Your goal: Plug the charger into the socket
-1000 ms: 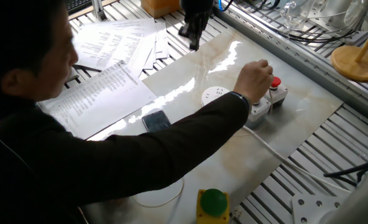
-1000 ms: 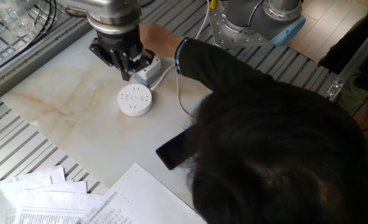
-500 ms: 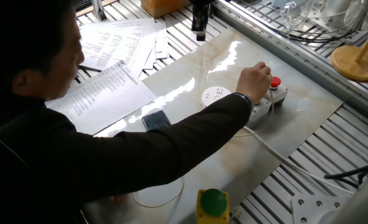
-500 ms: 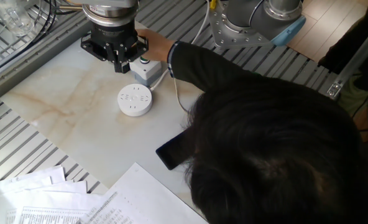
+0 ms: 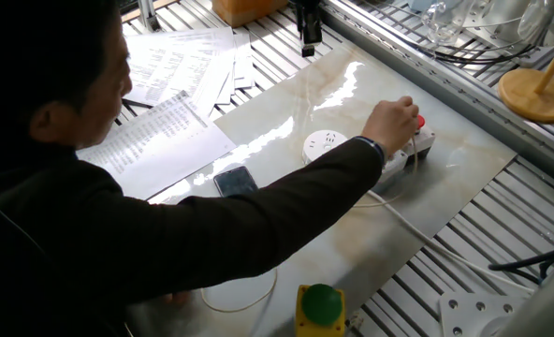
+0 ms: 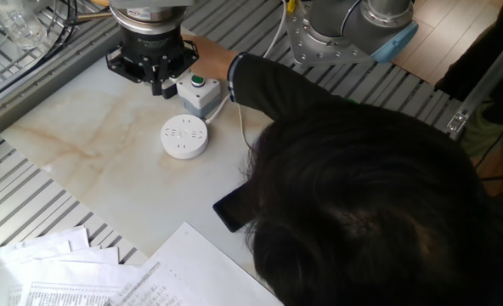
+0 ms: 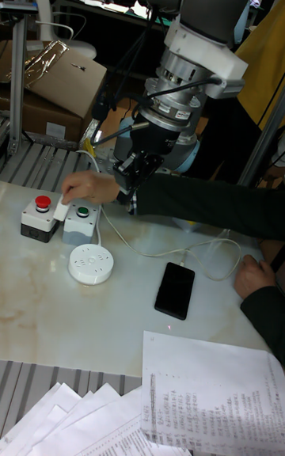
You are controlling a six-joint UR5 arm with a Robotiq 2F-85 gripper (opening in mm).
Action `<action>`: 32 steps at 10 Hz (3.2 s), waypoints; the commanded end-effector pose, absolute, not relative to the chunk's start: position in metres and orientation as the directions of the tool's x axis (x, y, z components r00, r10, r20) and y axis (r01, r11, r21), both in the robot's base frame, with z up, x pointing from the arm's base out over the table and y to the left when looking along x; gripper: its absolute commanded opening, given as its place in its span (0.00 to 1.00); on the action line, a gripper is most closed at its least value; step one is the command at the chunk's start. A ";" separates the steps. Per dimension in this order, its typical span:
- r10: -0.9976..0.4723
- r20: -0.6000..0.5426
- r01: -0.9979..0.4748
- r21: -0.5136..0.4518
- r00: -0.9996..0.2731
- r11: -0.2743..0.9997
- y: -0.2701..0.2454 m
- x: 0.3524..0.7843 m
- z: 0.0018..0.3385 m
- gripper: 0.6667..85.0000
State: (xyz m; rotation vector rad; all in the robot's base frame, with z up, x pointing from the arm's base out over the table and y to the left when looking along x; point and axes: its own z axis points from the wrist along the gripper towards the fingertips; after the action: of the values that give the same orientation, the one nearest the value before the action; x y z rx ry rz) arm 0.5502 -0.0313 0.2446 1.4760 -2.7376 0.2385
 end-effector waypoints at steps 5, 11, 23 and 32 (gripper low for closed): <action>-0.822 0.018 -0.816 -0.130 -0.570 0.563 -0.017 0.561 0.245 0.00; -0.658 -0.075 -0.644 -0.149 -0.749 0.750 -0.011 0.576 0.246 0.00; -0.657 -0.087 -0.641 -0.157 -0.749 0.752 -0.010 0.580 0.247 0.00; -0.652 -0.039 -0.638 -0.171 -0.757 0.751 -0.021 0.573 0.247 0.00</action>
State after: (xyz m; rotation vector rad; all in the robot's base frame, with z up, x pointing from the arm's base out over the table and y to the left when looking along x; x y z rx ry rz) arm 0.5727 -0.0201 0.2456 1.1196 -3.0284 0.2344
